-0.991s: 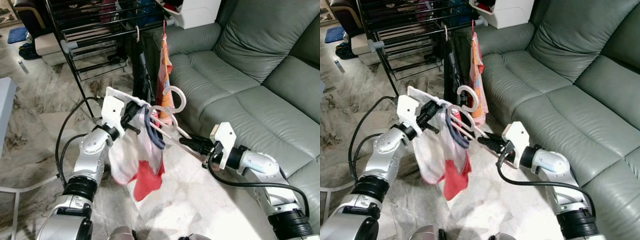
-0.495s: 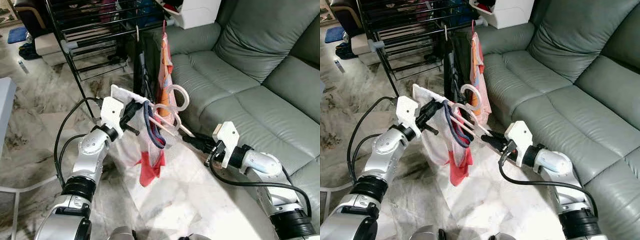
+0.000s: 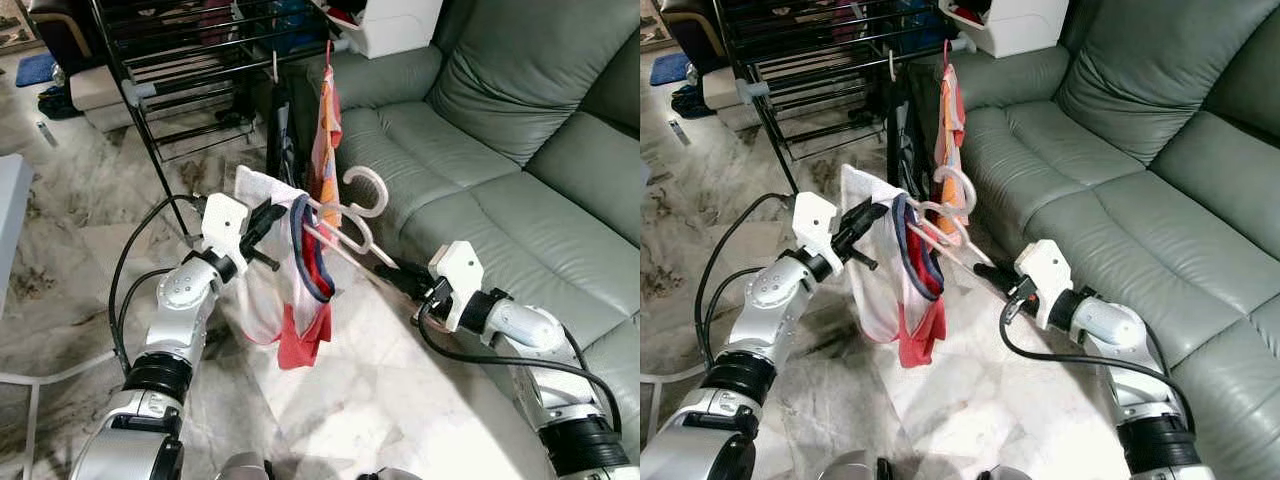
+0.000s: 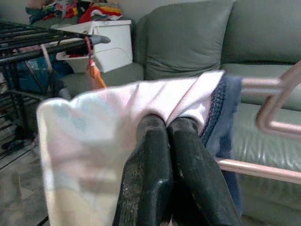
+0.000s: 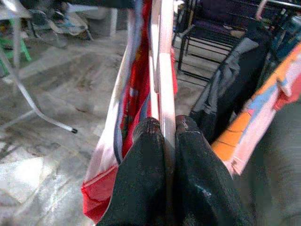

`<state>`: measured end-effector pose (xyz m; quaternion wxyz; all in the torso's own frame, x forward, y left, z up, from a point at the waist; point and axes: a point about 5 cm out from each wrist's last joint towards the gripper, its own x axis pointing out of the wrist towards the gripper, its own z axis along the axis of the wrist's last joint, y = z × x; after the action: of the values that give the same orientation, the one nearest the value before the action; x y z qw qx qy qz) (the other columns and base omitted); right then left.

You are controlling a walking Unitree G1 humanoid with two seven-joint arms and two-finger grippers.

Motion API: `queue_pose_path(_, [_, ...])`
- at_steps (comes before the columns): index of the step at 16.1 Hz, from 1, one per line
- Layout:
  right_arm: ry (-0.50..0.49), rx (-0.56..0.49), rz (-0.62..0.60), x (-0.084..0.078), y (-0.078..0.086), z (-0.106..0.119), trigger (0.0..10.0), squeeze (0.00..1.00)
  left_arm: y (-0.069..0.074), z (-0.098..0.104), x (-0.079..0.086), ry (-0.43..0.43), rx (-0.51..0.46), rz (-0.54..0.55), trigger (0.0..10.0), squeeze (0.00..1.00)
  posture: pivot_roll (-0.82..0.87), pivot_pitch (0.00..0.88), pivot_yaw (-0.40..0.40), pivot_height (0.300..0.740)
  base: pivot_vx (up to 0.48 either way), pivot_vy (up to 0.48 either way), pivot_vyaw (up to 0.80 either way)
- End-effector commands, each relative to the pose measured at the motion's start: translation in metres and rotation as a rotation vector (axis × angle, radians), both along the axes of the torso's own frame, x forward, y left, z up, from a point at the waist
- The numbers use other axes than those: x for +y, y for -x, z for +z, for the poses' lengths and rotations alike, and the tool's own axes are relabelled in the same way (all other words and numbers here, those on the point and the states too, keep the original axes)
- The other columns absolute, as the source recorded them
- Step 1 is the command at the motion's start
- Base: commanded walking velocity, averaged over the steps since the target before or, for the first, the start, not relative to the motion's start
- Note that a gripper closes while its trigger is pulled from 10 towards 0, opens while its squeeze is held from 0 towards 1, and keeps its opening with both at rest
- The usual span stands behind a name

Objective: Hang hanger

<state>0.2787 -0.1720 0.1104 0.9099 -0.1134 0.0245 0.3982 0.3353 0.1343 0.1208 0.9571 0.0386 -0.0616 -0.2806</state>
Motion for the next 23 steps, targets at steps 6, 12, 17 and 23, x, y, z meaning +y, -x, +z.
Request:
queue_pose_path(6, [-0.014,0.020,-0.209,-0.009,-0.018,-0.008,10.0,0.00,0.006,0.027,-0.025,0.099,-0.061,-0.122,0.0,0.00,-0.09,0.000,-0.002,0.740,0.000,0.000,0.00])
queue_pose_path(12, [-0.162,0.076,-0.438,-0.011,-0.036,-0.010,10.0,0.00,0.033,0.021,-0.062,0.152,0.013,-0.336,0.0,0.00,-0.09,0.000,0.001,0.740,0.000,0.000,0.00])
queue_pose_path(17, [-0.309,0.043,-0.497,-0.013,-0.048,0.009,10.0,0.00,0.041,0.010,-0.062,0.072,0.061,-0.386,0.0,0.00,-0.09,0.000,0.006,0.740,0.000,0.000,0.00])
queue_pose_path(23, [-0.451,0.022,-0.583,-0.019,-0.055,0.027,10.0,0.00,0.043,0.004,-0.062,0.026,0.072,-0.382,0.0,0.00,-0.09,0.000,0.008,0.740,0.000,0.000,0.00])
